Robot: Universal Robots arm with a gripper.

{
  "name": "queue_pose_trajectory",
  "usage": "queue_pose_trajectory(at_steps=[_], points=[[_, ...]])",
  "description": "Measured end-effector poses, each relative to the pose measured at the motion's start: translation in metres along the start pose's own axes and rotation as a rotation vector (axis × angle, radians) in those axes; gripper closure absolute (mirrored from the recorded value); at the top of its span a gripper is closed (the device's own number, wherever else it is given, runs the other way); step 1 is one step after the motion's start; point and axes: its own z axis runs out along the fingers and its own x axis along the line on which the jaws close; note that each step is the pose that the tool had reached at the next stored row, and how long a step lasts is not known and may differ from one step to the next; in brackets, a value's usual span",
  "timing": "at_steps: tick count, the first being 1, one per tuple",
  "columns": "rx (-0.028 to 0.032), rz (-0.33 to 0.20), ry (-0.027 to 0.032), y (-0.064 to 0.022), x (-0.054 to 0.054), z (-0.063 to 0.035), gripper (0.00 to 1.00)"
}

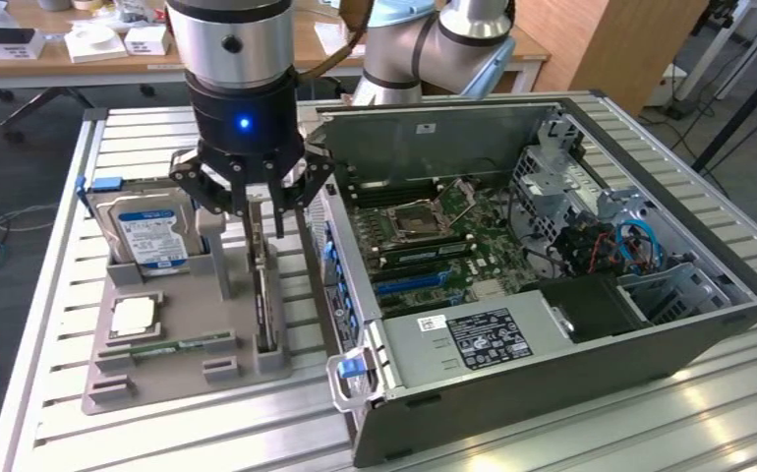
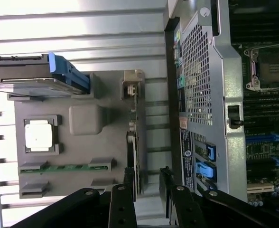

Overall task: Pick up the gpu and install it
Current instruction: 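Pick up the gpu and move the gpu toward the slot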

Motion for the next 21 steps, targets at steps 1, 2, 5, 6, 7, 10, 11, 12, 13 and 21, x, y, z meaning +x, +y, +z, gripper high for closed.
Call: queue_pose_trajectory(at_steps=[1,2,5,6,7,10,11,12,13,21], points=[[0.0000,0.000,0.0000,-0.0001,0.000,0.0018,0.64],[0.0001,0.000,0.0000,-0.0002,0.000,0.0038,0.64],[0.0001,0.000,0.0001,-0.0004,0.001,0.0091,0.64],[0.0000,0.000,0.0000,-0.0005,0.001,0.0109,0.64],[0.0000,0.000,-0.0001,-0.0006,0.001,0.0127,0.64],[0.0000,0.000,-0.0001,-0.0008,0.001,0.0170,0.64],[0.0000,0.000,0.0000,-0.0008,0.001,0.0170,0.64],[0.0001,0.000,0.0000,-0.0008,0.001,0.0170,0.64],[0.0001,0.000,0.0001,-0.0008,0.001,0.0170,0.64],[0.0001,0.000,0.0000,-0.0008,0.001,0.0170,0.57]])
